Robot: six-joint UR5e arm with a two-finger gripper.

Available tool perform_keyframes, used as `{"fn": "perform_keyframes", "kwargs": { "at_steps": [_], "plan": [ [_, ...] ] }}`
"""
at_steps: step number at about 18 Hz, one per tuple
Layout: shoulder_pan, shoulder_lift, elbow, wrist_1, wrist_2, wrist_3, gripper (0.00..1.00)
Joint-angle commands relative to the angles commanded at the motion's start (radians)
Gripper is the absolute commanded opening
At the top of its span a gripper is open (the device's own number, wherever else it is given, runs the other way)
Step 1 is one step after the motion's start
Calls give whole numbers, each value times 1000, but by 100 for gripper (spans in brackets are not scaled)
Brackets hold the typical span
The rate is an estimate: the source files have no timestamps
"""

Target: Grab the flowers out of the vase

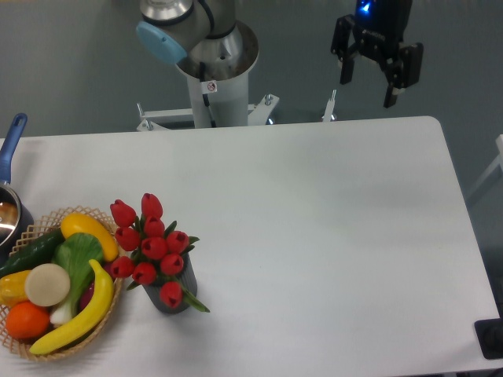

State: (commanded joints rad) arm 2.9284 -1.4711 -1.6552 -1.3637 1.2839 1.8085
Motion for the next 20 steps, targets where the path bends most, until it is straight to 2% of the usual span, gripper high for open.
{"fn": "perform_keyframes", "kwargs": {
  "at_steps": [5, 12, 20],
  "plan": [
    [-5, 0, 8, -5, 8, -3, 100],
    [2, 0, -21, 2, -75, -121, 100],
    [0, 9, -49, 5, -101, -136, 100]
  ]
}}
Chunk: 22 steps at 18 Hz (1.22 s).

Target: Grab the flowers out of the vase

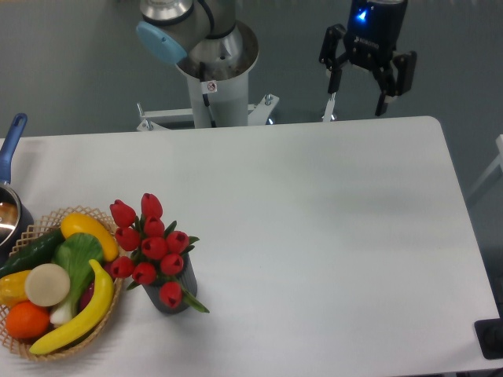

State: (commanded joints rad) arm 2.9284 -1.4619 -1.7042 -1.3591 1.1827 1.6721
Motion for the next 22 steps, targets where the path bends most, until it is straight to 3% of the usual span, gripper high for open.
{"fn": "perform_keyframes", "kwargs": {
  "at_steps": [11, 17, 22],
  "plan": [
    [2, 18, -49, 2, -66, -69, 100],
    [-5, 29, -83, 43, -112, -146, 100],
    [-11, 46, -156, 161, -206, -259, 100]
  ]
}}
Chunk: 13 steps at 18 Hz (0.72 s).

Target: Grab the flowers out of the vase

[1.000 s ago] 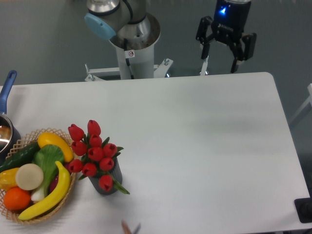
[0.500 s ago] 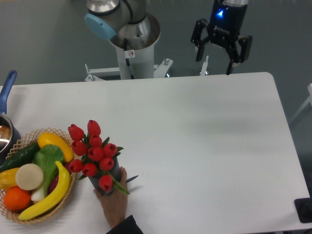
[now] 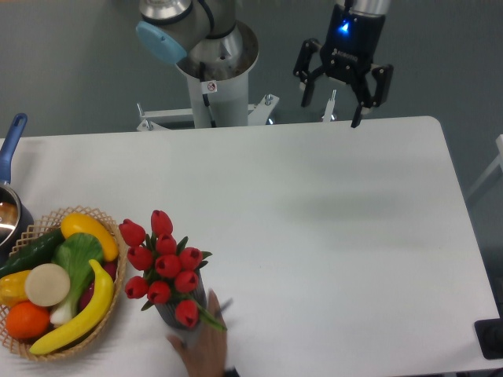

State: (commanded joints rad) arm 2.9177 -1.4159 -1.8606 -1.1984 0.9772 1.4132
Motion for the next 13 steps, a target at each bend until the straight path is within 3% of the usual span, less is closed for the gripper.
{"fn": "perform_keyframes", "kwargs": {
  "at_steps": [3, 8, 13],
  "plan": [
    [-17, -3, -28, 80, -2, -52, 100],
    [-43, -17, -46, 92, -70, -100, 100],
    [-142, -103, -16, 128, -164, -158, 100]
  ]
}}
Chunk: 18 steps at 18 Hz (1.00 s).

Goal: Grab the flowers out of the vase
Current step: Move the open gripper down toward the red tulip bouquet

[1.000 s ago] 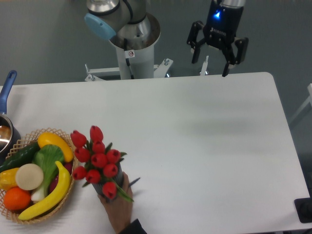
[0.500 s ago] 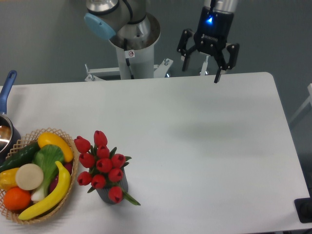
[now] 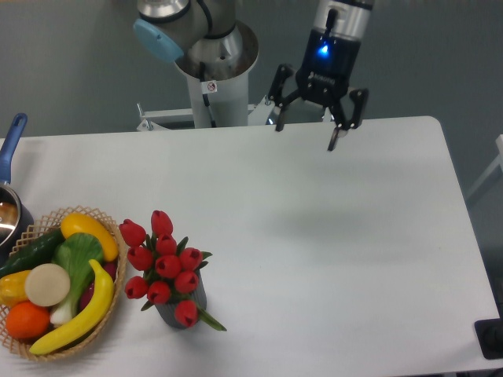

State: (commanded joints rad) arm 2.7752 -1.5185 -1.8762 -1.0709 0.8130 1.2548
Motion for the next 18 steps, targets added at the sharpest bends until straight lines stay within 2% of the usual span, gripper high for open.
{"fn": "perform_keyframes", "kwargs": {
  "at_steps": [9, 13, 16, 18],
  "plan": [
    [-106, -94, 31, 107, -5, -31, 100],
    [-134, -138, 71, 117, -5, -34, 100],
    [-155, -166, 123, 118, -3, -162, 100],
    [-160, -178, 135, 127, 2, -196, 100]
  ]
}}
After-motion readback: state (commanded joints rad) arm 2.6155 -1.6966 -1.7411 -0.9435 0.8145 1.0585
